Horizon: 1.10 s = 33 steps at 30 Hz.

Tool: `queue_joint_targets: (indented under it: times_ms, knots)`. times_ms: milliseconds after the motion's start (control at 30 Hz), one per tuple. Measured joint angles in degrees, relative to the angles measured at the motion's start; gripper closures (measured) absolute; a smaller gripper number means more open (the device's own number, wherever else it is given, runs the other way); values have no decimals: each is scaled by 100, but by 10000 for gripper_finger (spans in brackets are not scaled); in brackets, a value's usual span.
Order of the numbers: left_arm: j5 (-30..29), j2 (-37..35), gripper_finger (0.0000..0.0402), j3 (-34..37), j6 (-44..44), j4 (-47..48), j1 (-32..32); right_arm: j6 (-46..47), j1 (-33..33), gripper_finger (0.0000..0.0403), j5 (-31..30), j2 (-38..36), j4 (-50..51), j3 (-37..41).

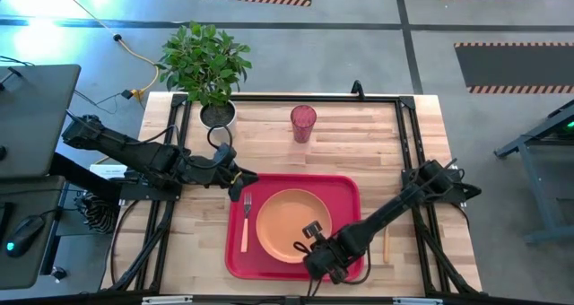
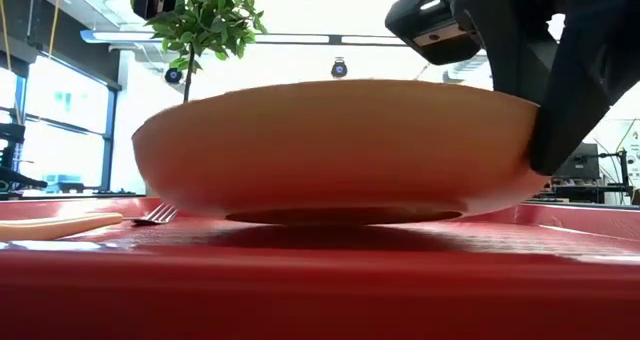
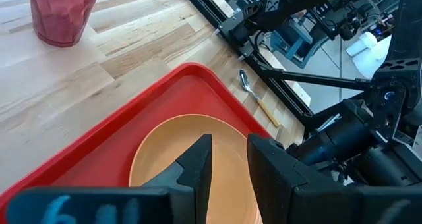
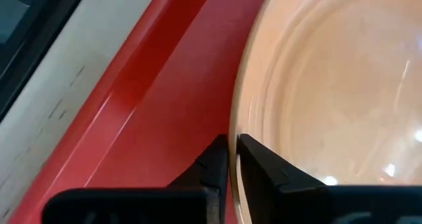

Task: Pick and place plate/cup/fork/spoon on tray
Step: Put the orange plate on the red serving tray to the right of the orange fork, then put the yellow spoon on the red serving tray between the orange fork and the orange plate

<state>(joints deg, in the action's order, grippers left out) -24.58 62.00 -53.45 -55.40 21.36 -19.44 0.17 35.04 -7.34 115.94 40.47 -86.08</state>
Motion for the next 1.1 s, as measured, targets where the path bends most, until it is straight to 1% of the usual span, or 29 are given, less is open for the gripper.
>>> queue_joint_targets:
  times_ms: [133,333,467,600,733,867,967,1100]
  knots:
    - [1,0,314,0,1,2,1,4,-43,358,154,0,2,0]
    - [2,0,314,0,2,2,2,9,-56,344,143,0,0,0]
    - [2,0,314,0,4,2,0,482,-56,343,138,0,26,-4]
    - [3,0,314,0,9,32,0,1072,-56,343,107,0,305,-199]
    - [3,0,314,0,131,53,0,1784,-43,343,-252,0,1056,-599]
    - [2,0,314,0,216,53,0,2573,-41,343,-652,-7,2093,-1008]
    - [2,0,314,0,324,52,0,3049,-41,343,-1026,-7,2891,-1191]
    - [0,0,314,0,584,55,0,3939,-41,343,-1404,-9,3909,-1369]
